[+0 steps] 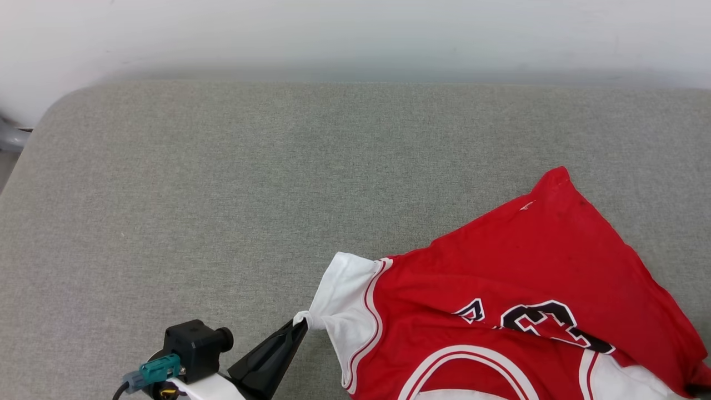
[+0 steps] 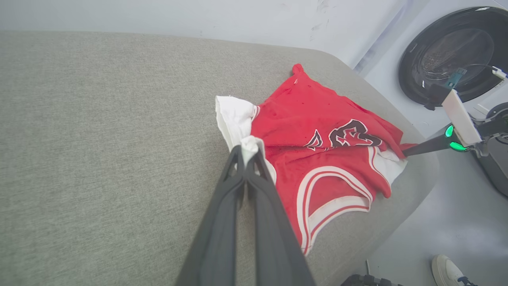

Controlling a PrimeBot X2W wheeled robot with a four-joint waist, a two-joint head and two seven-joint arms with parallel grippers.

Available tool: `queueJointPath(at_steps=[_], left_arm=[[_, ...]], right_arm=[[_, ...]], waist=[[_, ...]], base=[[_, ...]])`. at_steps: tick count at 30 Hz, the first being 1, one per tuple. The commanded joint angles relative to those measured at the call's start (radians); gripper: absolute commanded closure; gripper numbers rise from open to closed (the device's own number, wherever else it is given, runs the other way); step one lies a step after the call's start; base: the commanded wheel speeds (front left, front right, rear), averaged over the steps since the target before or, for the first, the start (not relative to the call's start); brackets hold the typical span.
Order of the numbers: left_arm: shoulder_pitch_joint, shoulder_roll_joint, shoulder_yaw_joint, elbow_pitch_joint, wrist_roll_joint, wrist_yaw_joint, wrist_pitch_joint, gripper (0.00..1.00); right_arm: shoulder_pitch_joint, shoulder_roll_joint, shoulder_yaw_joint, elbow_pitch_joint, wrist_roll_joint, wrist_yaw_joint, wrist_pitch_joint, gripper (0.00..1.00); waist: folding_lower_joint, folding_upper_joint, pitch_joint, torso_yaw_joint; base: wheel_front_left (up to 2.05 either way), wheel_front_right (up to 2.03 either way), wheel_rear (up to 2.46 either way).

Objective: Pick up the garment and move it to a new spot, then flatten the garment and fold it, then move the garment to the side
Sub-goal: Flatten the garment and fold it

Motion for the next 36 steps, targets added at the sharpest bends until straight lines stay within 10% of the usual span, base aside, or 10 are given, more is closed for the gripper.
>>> queueJointPath(at_steps=[1, 2, 3, 4, 22, 36], left_arm=[[-0.005, -0.001, -0.001, -0.002, 0.002, -0.002, -0.003, 1.0], [-0.007, 0.0, -0.001, -0.002, 0.002, -0.002, -0.003, 1.0], [-0.009, 0.001, 0.0, -0.003, 0.002, -0.002, -0.003, 1.0], [-0.009, 0.002, 0.0, -0.003, 0.002, -0.002, -0.003, 1.0], [-0.044, -0.001, -0.006, -0.024, 0.016, -0.011, -0.001, 1.0], [-0.123, -0.032, -0.032, -0.055, 0.052, -0.036, 0.01, 1.0]], right_arm=[[0.01, 0.009, -0.009, -0.013, -0.003, -0.001, 0.003, 1.0], [0.007, 0.009, -0.014, -0.021, -0.006, -0.001, -0.001, 1.0], [0.003, 0.005, -0.015, -0.029, -0.011, -0.001, -0.004, 0.39], [-0.001, 0.001, -0.017, -0.035, -0.013, -0.001, -0.006, 0.0], [-0.28, -0.056, 0.011, -0.295, 0.04, -0.001, 0.188, 0.0], [-0.571, 0.0, 0.068, -0.133, -0.074, -0.001, 0.194, 0.0]], waist=[[0.0001, 0.0, 0.003, 0.001], [0.0001, 0.0, 0.004, 0.001], [0.0001, 0.0, 0.005, 0.002], [0.0001, 0.0, 0.005, 0.002], [0.0001, 0.0, 0.057, 0.042], [0.0001, 0.0, 0.235, 0.17]], base=[[0.0, 0.0, 0.0], [0.0, 0.0, 0.0], [0.0, 0.0, 0.0], [0.0, 0.0, 0.0], [0.0, 0.0, 0.0], [0.0, 0.0, 0.0]])
